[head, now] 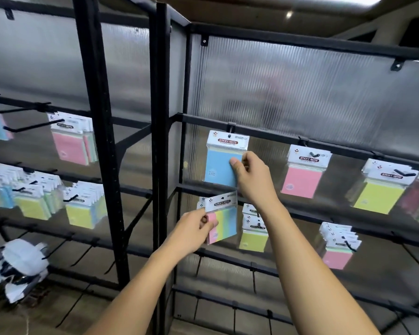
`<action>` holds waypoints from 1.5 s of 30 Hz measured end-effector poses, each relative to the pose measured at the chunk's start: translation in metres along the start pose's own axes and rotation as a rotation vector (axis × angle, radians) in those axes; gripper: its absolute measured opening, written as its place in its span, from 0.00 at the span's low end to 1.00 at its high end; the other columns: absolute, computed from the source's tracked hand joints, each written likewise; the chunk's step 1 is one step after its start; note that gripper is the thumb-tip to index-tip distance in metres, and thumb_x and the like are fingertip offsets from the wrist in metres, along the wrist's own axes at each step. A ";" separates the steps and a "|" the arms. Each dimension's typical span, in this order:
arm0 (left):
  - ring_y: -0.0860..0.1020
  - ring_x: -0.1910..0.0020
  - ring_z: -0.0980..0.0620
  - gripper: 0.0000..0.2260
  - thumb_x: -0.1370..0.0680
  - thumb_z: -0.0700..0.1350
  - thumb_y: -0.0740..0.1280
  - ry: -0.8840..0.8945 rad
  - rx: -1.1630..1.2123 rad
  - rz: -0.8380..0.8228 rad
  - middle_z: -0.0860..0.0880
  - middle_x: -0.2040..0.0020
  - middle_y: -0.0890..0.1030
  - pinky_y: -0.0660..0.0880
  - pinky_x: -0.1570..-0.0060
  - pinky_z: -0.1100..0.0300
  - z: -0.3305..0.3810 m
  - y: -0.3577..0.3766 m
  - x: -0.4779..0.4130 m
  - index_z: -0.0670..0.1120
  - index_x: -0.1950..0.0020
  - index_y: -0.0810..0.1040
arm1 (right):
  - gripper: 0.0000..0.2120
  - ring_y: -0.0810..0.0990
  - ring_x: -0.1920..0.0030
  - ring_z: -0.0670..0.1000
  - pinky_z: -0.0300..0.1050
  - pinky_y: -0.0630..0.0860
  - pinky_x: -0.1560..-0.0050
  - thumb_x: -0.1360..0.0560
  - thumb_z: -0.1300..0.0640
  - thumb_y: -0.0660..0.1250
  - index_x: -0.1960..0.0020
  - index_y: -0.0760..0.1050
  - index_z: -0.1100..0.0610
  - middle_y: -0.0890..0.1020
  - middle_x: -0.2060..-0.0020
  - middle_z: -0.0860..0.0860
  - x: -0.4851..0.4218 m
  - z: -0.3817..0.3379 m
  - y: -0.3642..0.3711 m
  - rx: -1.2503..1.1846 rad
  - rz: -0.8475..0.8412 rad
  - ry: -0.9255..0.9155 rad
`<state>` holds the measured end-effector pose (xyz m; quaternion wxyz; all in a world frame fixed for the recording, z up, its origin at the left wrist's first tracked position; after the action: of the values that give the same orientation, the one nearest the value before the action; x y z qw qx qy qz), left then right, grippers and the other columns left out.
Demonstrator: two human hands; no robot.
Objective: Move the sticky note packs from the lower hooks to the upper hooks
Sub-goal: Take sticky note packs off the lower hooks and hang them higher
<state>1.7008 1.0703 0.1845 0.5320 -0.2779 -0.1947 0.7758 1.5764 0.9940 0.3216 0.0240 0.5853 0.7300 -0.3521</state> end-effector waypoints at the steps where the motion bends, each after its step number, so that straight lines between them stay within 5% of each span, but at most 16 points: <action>1: 0.75 0.64 0.60 0.07 0.21 0.50 0.66 -0.001 0.004 0.000 0.55 0.60 0.78 0.71 0.63 0.66 -0.001 -0.001 -0.001 0.48 0.48 0.79 | 0.13 0.71 0.61 0.50 0.43 0.70 0.63 0.20 0.51 0.62 0.55 0.70 0.60 0.77 0.61 0.51 -0.002 0.000 0.001 0.004 -0.001 -0.004; 6: 0.76 0.61 0.61 0.09 0.21 0.50 0.65 -0.012 -0.004 -0.012 0.53 0.56 0.79 0.71 0.62 0.66 -0.007 -0.001 -0.003 0.48 0.45 0.79 | 0.12 0.74 0.61 0.45 0.37 0.69 0.65 0.19 0.51 0.62 0.51 0.73 0.60 0.79 0.56 0.52 -0.010 0.002 0.005 0.019 0.000 0.007; 13: 0.75 0.64 0.63 0.11 0.20 0.49 0.65 -0.012 0.000 -0.010 0.55 0.56 0.79 0.70 0.68 0.73 -0.003 0.001 -0.006 0.48 0.40 0.78 | 0.14 0.77 0.56 0.56 0.50 0.74 0.57 0.19 0.51 0.62 0.52 0.72 0.62 0.81 0.55 0.56 -0.014 0.014 0.009 0.026 -0.008 0.051; 24: 0.75 0.63 0.63 0.11 0.20 0.49 0.65 -0.012 -0.014 -0.006 0.54 0.55 0.79 0.69 0.68 0.75 -0.003 0.000 -0.007 0.47 0.40 0.78 | 0.10 0.73 0.62 0.43 0.31 0.68 0.67 0.19 0.52 0.61 0.54 0.71 0.58 0.78 0.59 0.48 -0.012 0.019 0.009 -0.008 -0.002 0.030; 32: 0.78 0.58 0.61 0.12 0.20 0.50 0.64 -0.038 -0.020 -0.032 0.53 0.51 0.80 0.70 0.67 0.71 -0.005 0.004 -0.006 0.48 0.39 0.77 | 0.11 0.73 0.63 0.41 0.29 0.68 0.70 0.19 0.52 0.61 0.52 0.72 0.59 0.78 0.57 0.50 -0.018 0.017 0.007 0.006 -0.007 0.038; 45: 0.76 0.60 0.62 0.11 0.20 0.50 0.64 -0.011 -0.041 -0.029 0.55 0.54 0.79 0.70 0.65 0.71 0.001 0.001 0.002 0.48 0.41 0.78 | 0.13 0.75 0.60 0.44 0.37 0.71 0.64 0.19 0.52 0.61 0.49 0.74 0.63 0.80 0.54 0.53 -0.014 0.018 0.009 -0.018 -0.021 0.048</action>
<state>1.6988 1.0714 0.1844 0.5362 -0.2816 -0.2176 0.7654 1.5813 0.9729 0.3098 0.0079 0.5856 0.7398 -0.3313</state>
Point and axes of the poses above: each hand's wrist, its own x-axis away from the middle knuckle, its own y-axis out of the palm, z = x × y, the point moved 9 cm from there along -x, towards the middle knuckle
